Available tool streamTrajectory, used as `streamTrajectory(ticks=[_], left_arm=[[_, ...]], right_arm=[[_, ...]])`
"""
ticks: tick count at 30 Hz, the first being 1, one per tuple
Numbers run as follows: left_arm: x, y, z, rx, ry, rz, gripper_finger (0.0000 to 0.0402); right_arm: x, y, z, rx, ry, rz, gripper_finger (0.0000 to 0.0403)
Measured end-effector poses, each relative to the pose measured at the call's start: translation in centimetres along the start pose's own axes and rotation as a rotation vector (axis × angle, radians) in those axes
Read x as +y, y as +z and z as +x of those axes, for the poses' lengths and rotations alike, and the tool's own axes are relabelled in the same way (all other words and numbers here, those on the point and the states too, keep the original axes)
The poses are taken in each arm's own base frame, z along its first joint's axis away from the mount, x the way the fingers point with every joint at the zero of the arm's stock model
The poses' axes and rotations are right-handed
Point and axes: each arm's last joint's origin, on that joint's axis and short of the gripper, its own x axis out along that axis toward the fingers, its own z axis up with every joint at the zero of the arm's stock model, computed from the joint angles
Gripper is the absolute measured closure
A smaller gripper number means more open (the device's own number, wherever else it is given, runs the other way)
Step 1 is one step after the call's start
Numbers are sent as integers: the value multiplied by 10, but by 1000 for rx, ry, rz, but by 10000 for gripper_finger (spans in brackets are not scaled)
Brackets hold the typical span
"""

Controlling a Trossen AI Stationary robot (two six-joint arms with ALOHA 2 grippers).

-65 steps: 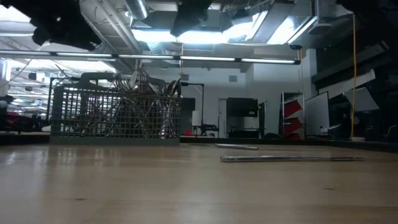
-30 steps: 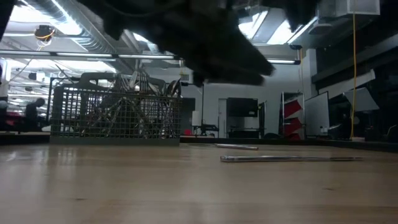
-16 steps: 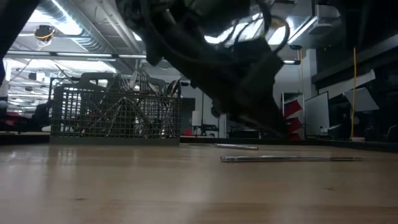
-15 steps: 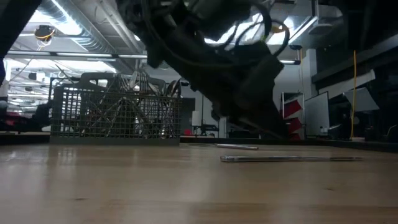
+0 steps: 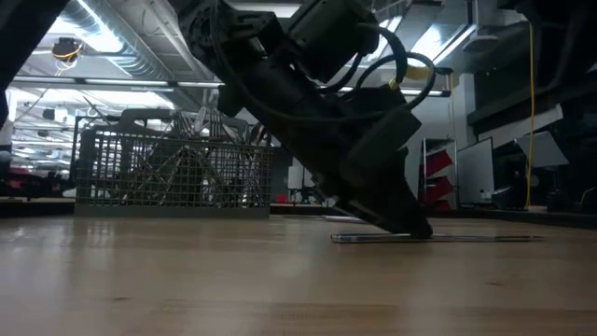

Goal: Sort silverware
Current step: Put the silver table knife into the silverware rack

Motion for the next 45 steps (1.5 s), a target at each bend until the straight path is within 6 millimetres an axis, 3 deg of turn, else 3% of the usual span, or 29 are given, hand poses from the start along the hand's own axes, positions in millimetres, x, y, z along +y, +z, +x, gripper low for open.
streamTrajectory(ticks=[14,24,38,45], left_arm=[[-7,-15,-7,162,43,52,334],[-12,-24,-17,280,59,56,339],[-10,-27,-80,622,106,34,336],[-17,-42,-95,746,186,26,341]], right_arm=[[1,2,0,-19,16,10,275],[3,4,0,-32,31,17,275],[6,8,0,-83,53,34,275],[7,10,0,-107,54,39,275]])
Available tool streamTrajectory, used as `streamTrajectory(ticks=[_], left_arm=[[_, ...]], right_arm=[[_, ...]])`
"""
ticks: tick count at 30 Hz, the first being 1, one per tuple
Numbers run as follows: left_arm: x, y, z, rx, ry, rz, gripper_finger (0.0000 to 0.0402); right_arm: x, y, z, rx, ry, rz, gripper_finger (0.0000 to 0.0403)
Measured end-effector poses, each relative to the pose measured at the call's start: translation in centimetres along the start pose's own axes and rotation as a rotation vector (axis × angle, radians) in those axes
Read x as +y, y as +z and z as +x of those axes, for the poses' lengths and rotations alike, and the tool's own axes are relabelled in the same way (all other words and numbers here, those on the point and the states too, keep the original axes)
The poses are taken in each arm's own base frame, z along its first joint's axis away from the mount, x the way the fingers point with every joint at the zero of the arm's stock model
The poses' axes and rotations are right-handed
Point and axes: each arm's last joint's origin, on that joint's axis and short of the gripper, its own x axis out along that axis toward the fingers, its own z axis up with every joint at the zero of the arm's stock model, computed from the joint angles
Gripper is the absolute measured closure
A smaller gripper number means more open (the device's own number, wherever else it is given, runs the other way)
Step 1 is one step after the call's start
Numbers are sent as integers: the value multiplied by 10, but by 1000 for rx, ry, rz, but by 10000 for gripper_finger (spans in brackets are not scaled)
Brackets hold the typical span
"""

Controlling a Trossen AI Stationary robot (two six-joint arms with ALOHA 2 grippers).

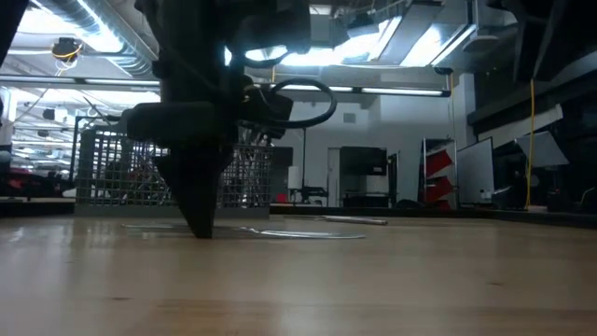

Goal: Sort silverware
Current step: Put the silver table knife into the silverware rack

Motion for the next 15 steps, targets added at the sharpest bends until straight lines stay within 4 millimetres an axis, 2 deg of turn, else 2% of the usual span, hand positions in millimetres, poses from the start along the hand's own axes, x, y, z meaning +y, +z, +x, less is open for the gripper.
streamTrajectory(ticks=[9,15], left_arm=[[-6,0,-1,-44,15,1,329],[-4,1,-1,-47,13,-72,360]], right_arm=[[2,2,0,-18,16,-36,275],[2,2,0,-19,17,-37,275]])
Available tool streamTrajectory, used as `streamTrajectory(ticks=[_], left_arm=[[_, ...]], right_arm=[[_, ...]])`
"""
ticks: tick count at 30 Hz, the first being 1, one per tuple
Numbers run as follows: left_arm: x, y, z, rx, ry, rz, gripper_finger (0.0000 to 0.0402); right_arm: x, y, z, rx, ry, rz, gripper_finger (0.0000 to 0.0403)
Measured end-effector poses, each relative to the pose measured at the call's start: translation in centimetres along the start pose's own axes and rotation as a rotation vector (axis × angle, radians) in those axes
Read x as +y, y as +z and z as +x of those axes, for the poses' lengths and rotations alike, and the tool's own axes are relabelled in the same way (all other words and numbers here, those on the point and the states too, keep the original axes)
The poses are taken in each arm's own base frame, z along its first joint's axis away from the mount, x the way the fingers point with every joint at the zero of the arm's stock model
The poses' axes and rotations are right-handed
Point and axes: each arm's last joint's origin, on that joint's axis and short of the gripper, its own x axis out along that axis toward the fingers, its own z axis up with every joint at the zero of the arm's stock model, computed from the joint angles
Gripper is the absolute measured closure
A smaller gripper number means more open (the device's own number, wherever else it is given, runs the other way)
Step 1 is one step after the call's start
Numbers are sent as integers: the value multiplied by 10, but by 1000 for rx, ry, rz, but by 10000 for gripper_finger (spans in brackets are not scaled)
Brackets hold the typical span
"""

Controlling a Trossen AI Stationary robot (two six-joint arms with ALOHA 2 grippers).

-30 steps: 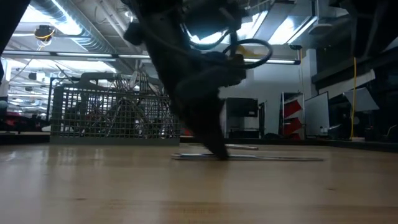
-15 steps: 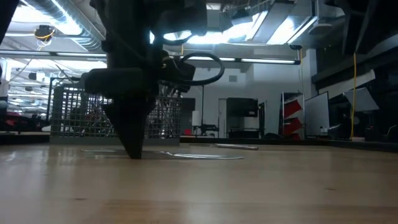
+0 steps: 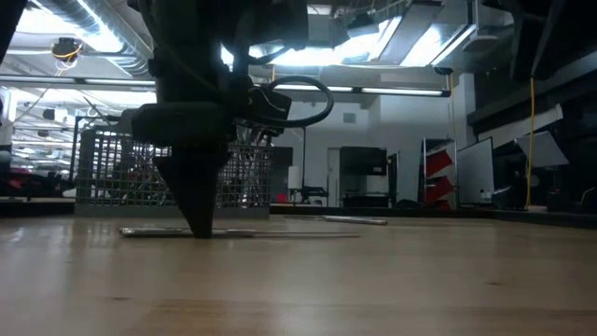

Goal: Sort silverware
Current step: Put the silver table knife into the silverware rack

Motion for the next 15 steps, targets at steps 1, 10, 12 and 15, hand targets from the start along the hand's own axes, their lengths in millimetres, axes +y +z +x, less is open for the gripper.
streamTrajectory(ticks=[1,10,12,15], left_arm=[[0,0,0,-1,2,0,365],[0,0,0,-6,6,-4,366],[0,0,0,-7,7,-4,366],[1,0,-3,-12,6,-9,371]], right_arm=[[0,0,0,0,0,0,275],[0,0,0,0,0,0,275],[0,0,0,0,0,0,275],[0,0,0,0,0,0,275]])
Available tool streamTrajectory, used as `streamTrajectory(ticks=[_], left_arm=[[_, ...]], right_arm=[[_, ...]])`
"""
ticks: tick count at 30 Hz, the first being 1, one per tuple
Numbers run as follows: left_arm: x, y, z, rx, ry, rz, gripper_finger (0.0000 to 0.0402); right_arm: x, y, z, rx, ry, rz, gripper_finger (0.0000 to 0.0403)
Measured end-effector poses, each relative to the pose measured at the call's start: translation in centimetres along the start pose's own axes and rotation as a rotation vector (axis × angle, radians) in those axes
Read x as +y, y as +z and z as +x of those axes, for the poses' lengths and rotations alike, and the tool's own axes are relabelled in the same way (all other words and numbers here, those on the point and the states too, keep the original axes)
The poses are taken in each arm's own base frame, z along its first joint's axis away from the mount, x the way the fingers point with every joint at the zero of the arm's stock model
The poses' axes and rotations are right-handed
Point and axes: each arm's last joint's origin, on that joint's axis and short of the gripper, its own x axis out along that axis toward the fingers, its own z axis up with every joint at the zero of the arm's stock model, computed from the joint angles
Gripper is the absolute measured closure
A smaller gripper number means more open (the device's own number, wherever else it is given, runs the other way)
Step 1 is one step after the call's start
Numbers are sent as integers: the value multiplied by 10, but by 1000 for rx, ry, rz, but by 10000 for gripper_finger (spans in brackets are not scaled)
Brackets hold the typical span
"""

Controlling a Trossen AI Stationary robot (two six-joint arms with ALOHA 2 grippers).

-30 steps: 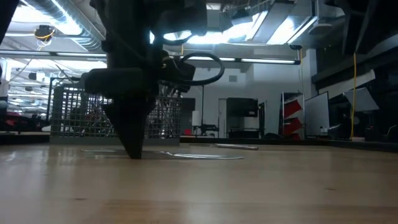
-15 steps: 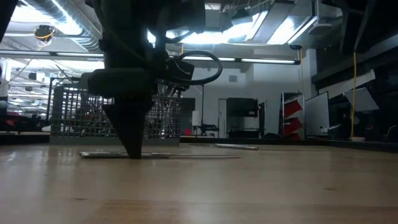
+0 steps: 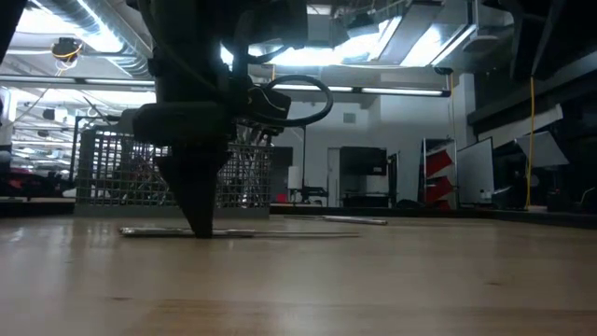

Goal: Sort silverware
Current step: Put the silver table knife into the silverware rack

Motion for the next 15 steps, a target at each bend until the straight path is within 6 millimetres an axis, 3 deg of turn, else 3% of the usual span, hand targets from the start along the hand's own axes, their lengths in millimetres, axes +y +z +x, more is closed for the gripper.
streamTrajectory(ticks=[6,10,15], left_arm=[[5,0,-17,-57,16,-26,372],[9,1,-32,-109,20,-46,397],[9,2,-34,-119,26,-66,395]], right_arm=[[0,0,0,-1,0,-2,275],[0,0,0,-1,0,-2,275],[0,0,0,-2,0,-2,275]])
